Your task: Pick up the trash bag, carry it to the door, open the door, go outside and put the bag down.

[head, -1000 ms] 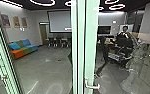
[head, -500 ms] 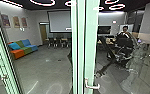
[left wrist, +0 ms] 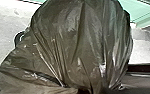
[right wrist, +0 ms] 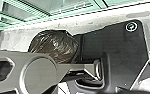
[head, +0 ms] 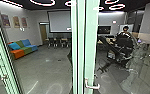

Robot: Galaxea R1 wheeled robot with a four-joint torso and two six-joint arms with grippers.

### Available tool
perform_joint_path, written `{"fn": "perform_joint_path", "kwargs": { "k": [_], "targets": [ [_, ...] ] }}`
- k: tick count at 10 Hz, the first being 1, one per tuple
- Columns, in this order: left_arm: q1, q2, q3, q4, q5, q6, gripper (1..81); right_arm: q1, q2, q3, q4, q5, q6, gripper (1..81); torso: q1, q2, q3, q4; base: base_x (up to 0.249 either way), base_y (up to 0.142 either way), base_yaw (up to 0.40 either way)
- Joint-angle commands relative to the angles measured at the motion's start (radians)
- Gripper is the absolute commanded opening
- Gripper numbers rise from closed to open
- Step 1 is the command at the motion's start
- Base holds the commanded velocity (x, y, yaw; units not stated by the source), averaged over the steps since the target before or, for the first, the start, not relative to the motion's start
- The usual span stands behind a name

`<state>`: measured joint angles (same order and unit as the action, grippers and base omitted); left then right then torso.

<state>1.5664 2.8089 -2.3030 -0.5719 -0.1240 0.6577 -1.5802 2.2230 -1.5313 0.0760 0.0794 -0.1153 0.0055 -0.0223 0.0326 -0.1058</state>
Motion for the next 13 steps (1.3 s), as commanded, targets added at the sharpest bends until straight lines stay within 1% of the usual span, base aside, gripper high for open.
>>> {"fn": "perform_joint_path", "kwargs": {
  "k": [1, 4, 7, 9, 11, 13],
  "targets": [
    [-0.05, -0.003, 0.02, 0.0, 0.07, 0.005, 1.0, 0.047, -0.245, 0.247, -0.01, 0.006, -0.004, 81.1, 0.0, 0.0, 0.0, 0.0, 0.0, 0.0, 0.0],
    [-0.05, 0.0, 0.017, 0.0, 0.069, 0.005, 1.0, 0.059, -0.358, 0.353, -0.007, 0.014, -0.004, 81.1, 0.0, 0.0, 0.0, 0.0, 0.0, 0.0, 0.0],
    [-0.05, 0.009, 0.02, 0.0, 0.07, 0.005, 1.0, 0.093, -0.509, 0.513, -0.012, 0.037, -0.004, 81.1, 0.0, 0.0, 0.0, 0.0, 0.0, 0.0, 0.0],
    [-0.05, 0.017, 0.02, 0.0, 0.07, 0.005, 1.0, 0.12, -0.608, 0.612, -0.021, 0.037, -0.012, 81.1, 0.0, 0.0, 0.0, 0.0, 0.0, 0.0, 0.0],
    [-0.05, 0.023, 0.019, 0.0, 0.069, 0.005, 1.0, 0.168, -0.682, 0.674, -0.024, 0.036, -0.013, 81.1, 0.0, 0.0, 0.0, 0.0, 0.0, 0.0, 0.0],
    [-0.05, 0.025, 0.019, -0.002, 0.069, 0.004, 1.0, 0.254, -0.751, 0.729, -0.018, 0.007, -0.012, 81.1, 0.0, 0.0, 0.0, 0.0, 0.0, 0.0, 0.0]
  ]
}}
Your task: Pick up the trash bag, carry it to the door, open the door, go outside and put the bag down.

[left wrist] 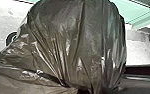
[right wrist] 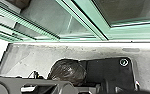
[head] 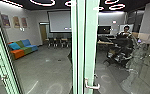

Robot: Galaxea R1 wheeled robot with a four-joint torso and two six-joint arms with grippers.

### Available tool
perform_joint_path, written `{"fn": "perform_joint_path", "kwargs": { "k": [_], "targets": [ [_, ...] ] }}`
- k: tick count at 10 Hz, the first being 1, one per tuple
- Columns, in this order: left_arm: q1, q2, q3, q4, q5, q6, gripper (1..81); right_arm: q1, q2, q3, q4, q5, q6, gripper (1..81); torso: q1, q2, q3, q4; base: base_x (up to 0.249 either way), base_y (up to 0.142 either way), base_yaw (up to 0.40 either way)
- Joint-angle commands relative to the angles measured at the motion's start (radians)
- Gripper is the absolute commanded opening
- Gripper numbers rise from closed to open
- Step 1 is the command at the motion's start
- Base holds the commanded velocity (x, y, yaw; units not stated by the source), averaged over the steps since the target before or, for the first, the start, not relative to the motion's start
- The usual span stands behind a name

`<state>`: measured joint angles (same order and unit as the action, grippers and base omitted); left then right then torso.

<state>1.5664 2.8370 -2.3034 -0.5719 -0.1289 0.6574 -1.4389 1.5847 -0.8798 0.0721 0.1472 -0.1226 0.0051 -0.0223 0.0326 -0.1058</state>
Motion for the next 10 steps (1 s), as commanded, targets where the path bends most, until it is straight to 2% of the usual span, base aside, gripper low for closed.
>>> {"fn": "perform_joint_path", "kwargs": {
  "k": [1, 3, 7, 8, 10],
  "targets": [
    [-0.05, 0.001, 0.019, -0.002, 0.071, 0.004, 1.0, 0.168, -0.15, 0.107, -0.006, -0.096, 0.0, 81.1, 0.0, 0.0, 0.0, 0.0, 0.0, 0.0, 0.0],
    [-0.05, 0.004, 0.018, -0.002, 0.069, 0.005, 1.0, 0.304, -0.191, 0.125, 0.018, -0.207, 0.02, 81.1, 0.0, 0.0, 0.0, 0.0, 0.0, 0.0, 0.0],
    [-0.05, 0.004, 0.016, -0.003, 0.069, 0.004, 1.0, 0.606, -0.245, 0.157, 0.182, -0.443, 0.102, 81.1, 0.0, 0.0, 0.0, 0.0, 0.0, 0.0, 0.0],
    [-0.05, 0.004, 0.016, -0.003, 0.068, 0.004, 1.0, 0.677, -0.251, 0.161, 0.209, -0.488, 0.159, 81.1, 0.0, 0.0, 0.0, 0.0, 0.0, 0.0, 0.0],
    [-0.05, 0.003, 0.016, -0.003, 0.068, 0.004, 1.0, 0.792, -0.248, 0.168, 0.21, -0.544, 0.296, 81.1, 0.0, 0.0, 0.0, 0.0, 0.0, 0.0, 0.0]
  ]
}}
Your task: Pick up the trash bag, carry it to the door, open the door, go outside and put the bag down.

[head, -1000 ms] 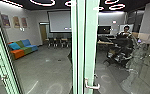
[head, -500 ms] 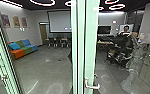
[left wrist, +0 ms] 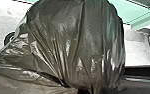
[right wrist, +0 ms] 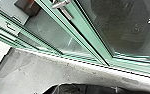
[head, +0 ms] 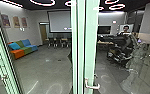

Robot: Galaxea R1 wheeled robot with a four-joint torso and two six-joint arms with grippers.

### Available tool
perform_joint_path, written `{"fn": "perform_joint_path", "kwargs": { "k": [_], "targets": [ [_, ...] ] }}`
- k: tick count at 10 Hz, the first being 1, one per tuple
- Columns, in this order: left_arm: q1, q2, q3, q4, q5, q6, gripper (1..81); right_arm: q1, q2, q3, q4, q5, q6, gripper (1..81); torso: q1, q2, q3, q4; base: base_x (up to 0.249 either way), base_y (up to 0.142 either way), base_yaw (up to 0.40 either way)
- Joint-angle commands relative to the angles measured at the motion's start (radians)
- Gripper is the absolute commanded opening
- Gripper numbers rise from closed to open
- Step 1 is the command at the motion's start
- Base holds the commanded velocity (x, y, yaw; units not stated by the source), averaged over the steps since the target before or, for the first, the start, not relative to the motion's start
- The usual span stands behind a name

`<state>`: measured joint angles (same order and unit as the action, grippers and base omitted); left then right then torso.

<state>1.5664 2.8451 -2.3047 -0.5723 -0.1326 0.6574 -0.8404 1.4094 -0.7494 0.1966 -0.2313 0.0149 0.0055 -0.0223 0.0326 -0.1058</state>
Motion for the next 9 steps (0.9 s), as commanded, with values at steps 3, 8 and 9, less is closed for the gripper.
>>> {"fn": "perform_joint_path", "kwargs": {
  "k": [3, 8, 9],
  "targets": [
    [-0.05, -0.002, 0.017, -0.004, 0.071, 0.001, 1.0, 0.358, -0.059, 0.026, 0.077, -0.256, 0.319, 81.1, 0.0, 0.0, 0.0, 0.0, 0.0, 0.0, 0.0],
    [-0.05, 0.002, 0.014, -0.011, 0.07, 0.001, 1.0, 0.485, 0.05, -0.011, 0.012, -0.373, 0.522, 81.1, 0.0, 0.0, 0.0, 0.0, 0.0, 0.0, 0.0],
    [-0.05, 0.002, 0.013, -0.012, 0.07, 0.001, 1.0, 0.493, 0.074, -0.028, -0.003, -0.375, 0.554, 81.1, 0.0, 0.0, 0.0, 0.0, 0.0, 0.0, 0.0]
  ]
}}
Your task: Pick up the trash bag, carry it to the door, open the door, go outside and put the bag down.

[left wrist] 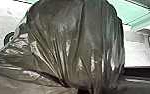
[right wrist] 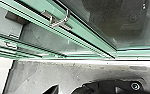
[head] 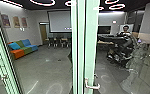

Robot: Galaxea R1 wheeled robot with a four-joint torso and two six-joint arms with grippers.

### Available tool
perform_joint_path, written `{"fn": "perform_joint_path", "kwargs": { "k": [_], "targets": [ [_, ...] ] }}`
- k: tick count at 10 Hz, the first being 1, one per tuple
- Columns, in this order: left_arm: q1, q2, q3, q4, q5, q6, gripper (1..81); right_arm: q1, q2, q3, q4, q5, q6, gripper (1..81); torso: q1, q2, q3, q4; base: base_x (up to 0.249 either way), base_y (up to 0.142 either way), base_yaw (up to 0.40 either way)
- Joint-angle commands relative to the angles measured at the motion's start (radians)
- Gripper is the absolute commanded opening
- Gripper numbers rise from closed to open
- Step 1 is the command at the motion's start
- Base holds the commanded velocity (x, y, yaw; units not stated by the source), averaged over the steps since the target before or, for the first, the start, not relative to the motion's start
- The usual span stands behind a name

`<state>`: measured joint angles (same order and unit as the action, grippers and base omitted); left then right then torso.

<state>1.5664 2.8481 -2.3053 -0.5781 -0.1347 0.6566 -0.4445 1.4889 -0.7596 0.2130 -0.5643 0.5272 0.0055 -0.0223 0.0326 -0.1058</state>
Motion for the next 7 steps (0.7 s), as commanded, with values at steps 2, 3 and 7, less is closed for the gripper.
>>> {"fn": "perform_joint_path", "kwargs": {
  "k": [2, 3, 7],
  "targets": [
    [-0.05, -0.001, 0.015, -0.006, 0.072, 0.001, 1.0, 0.109, 0.041, -0.053, -0.021, -0.042, 0.073, 81.1, 0.0, 0.0, 0.0, 0.0, 0.0, 0.0, 0.0],
    [-0.05, -0.002, 0.014, -0.009, 0.072, 0.001, 1.0, 0.12, 0.065, -0.069, -0.021, -0.042, 0.088, 81.1, 0.0, 0.0, 0.0, 0.0, 0.0, 0.0, 0.0],
    [-0.052, -0.001, 0.014, -0.011, 0.072, 0.001, 1.0, 0.178, 0.179, -0.156, -0.026, -0.039, 0.226, 81.1, 0.0, 0.0, 0.0, 0.0, 0.0, 0.0, 0.0]
  ]
}}
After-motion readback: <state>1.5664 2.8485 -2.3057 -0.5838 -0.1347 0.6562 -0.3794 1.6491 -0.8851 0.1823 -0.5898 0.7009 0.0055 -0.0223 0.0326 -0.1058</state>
